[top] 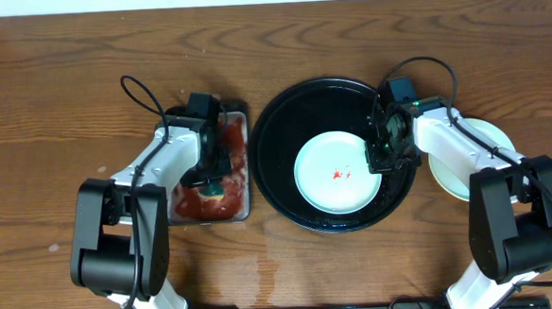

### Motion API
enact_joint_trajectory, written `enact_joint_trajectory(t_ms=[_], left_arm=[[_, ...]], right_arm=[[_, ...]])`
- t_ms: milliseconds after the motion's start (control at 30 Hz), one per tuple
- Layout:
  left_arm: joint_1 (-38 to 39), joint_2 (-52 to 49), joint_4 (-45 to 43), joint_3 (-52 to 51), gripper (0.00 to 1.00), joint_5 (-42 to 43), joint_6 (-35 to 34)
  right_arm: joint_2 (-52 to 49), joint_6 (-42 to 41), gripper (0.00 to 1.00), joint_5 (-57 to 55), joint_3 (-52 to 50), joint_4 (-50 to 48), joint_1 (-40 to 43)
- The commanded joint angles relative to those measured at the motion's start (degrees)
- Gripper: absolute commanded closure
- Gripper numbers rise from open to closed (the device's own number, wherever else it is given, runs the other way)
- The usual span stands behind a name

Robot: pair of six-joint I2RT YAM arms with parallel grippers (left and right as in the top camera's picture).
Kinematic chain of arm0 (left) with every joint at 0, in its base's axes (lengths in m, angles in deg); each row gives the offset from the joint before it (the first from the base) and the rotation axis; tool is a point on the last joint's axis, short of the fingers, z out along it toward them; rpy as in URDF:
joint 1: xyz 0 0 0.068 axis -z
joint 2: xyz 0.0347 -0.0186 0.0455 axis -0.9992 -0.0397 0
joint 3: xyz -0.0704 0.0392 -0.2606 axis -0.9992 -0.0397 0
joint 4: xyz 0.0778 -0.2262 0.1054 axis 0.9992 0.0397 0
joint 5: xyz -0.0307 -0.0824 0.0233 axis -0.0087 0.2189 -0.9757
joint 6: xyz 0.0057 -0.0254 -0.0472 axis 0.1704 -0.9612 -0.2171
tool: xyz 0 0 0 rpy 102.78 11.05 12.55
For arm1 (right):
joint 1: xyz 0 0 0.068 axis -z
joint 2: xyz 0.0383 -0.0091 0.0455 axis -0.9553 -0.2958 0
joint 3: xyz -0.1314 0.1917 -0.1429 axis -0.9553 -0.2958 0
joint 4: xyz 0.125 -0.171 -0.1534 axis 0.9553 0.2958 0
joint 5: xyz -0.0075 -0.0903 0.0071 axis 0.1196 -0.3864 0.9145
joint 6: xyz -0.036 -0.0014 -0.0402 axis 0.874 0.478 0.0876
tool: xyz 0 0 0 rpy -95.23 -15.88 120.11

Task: Clean dirty plates on tray and stack at the side
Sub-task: 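Grasp the sponge in the soapy tray and lift it with left gripper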

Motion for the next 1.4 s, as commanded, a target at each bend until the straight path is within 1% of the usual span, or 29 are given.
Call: enact_joint_trajectory(t_ms=[0,33,67,100,133,167,200,300,633,767,833,900,933,1000,1033,1067,1233,1367], left_arm=[[0.0,3.2,0.5,0.0,0.93,-0.3,0.0],[0.0,4.2,0.5,0.0,0.92,-0.3,0.5],[0.0,5.1,0.5,0.0,0.7,-0.3,0.6],[0.0,5.9,0.5,0.0,0.41,-0.3,0.5],[0.0,6.7,0.5,0.0,0.27,-0.3,0.6],[0.0,7.3,0.7,0.0,0.23,-0.3,0.6],[0.0,7.9,0.7,0.0,0.22,-0.3,0.6],[0.0,8.2,0.9,0.0,0.21,-0.3,0.5],[0.0,6.7,-0.5,-1.2,0.22,-0.2,0.3],[0.0,4.7,-0.8,-1.2,0.25,-0.2,0.3],[0.0,3.5,-1.3,-1.2,0.32,-0.2,0.3],[0.0,2.3,-1.4,-1.2,0.42,-0.2,0.3],[0.0,1.7,-1.4,-1.2,0.5,-0.2,0.3],[0.0,1.0,-1.3,-1.2,0.76,-0.2,0.3],[0.0,0.9,-1.3,-1.2,0.86,-0.2,0.3],[0.0,0.9,-1.3,-1.1,0.92,-0.2,0.3],[0.0,2.2,-1.0,-1.1,0.93,-0.3,0.3],[0.0,5.3,-0.2,-0.9,0.93,-0.3,0.3]], right_arm=[[-0.7,-0.2,0.99,-1.2,-1.6,0.6,-0.4],[-0.7,-0.2,0.99,-1.2,-1.6,0.6,-0.4],[-0.7,-0.2,0.99,-1.2,-1.6,0.6,-0.4],[-0.7,-0.2,0.99,-1.2,-1.6,0.7,-0.4],[-0.7,-0.2,0.99,-1.2,-1.6,0.6,-0.4],[-0.7,-0.2,0.99,-1.2,-1.6,0.6,-0.4],[-0.7,-0.2,0.99,-1.2,-1.6,0.6,-0.4],[-0.7,-0.2,0.99,-1.2,-1.6,0.6,-0.4],[-0.7,-0.2,0.99,-1.2,-1.6,0.7,-0.4],[-0.7,-0.2,0.99,-1.2,-1.6,0.7,-0.4],[-0.7,-0.2,0.99,-1.2,-1.6,0.7,-0.4],[-0.7,-0.2,0.99,-1.2,-1.6,0.7,-0.4],[-0.7,-0.2,0.99,-1.2,-1.6,0.7,-0.4],[-0.7,-0.2,0.99,-1.2,-1.6,0.8,-0.4],[-0.7,-0.2,0.99,-1.2,-1.6,0.9,-0.4],[-0.7,-0.2,0.99,-1.2,-1.6,0.9,-0.4],[-0.7,-0.2,0.99,-1.2,-1.6,1.1,-0.4],[-0.7,-0.2,0.99,-1.2,-1.6,1.1,-0.4]])
